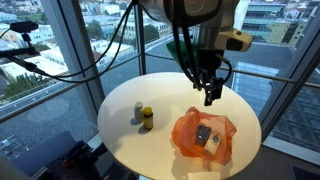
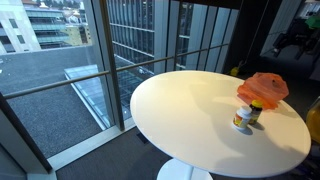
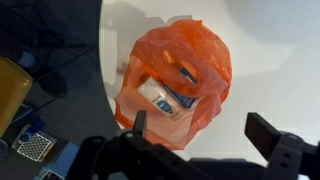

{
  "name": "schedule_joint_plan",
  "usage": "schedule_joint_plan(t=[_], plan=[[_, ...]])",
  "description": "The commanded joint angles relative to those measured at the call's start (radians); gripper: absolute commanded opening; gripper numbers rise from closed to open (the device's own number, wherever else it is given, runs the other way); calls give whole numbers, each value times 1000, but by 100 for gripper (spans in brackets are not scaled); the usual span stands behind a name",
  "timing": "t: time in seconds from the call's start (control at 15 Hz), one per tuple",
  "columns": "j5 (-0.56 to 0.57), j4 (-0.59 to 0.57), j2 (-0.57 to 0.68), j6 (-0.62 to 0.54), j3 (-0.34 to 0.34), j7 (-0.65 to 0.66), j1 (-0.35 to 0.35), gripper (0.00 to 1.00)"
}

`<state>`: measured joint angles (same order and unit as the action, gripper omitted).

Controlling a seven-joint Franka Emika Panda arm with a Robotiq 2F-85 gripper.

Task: Remove the blue box from the plastic bag

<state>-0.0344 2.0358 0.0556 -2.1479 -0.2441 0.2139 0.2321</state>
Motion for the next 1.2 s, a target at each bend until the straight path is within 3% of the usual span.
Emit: schedule_joint_plan(t=[0.0,0.73,1.13], plan=[[-5,-73,62,20,-21,24,23,100],[12,-195,294,5,-47,25,43,100],[34,-210,358,-3,-35,-3,27,100]])
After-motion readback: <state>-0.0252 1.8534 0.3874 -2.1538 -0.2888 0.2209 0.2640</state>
